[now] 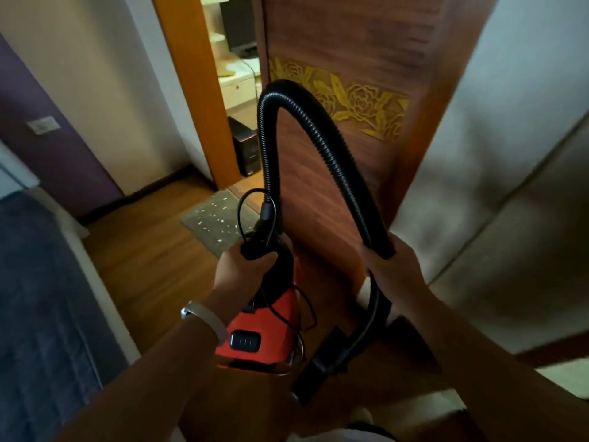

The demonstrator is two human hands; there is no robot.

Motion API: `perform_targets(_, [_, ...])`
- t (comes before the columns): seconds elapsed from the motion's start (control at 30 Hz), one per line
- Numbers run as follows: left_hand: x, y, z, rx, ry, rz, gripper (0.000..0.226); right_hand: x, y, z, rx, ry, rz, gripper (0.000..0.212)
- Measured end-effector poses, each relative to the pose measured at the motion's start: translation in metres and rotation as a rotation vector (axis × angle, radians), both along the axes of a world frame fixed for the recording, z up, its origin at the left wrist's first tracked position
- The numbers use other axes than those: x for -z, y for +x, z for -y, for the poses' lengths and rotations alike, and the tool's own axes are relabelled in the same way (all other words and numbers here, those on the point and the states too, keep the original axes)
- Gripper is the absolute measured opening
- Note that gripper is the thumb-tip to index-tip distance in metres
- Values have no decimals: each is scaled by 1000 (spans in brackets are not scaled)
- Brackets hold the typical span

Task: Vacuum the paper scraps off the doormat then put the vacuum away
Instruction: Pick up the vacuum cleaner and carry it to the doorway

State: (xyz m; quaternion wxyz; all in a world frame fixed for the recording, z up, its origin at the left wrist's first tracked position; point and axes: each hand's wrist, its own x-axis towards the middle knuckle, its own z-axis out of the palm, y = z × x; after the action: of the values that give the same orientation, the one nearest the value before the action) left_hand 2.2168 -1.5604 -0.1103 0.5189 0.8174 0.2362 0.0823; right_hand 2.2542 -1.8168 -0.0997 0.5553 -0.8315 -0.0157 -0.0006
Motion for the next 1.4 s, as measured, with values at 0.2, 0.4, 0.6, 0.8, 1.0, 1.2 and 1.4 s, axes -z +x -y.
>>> perform_targets(0.2, [7,48,-48,-172,-37,-56,25,8,96,-47,-201,17,4,15])
perform_targets(0.4, [8,110,-82,-339,-17,-78,25,15,198,-103,-344,41,-33,21])
perform_targets(0.6, [-10,166,-120,-549,-82,-34,46,0,294,-167,-539,109,12,24])
perform_targets(0.8, [-20,191,-156,-709,-49,11,32,5,348,-237,-666,92,38,24])
perform_targets(1.0, [-12,210,-229,-765,-65,-31,26,12,379,-326,-707,57,52,21])
perform_targets(1.2, [17,227,-354,-736,-97,-41,31,22,399,-445,-784,14,14,12])
perform_targets(1.4, [11,248,-488,-669,-90,-47,29,9,409,-565,-740,2,9,19])
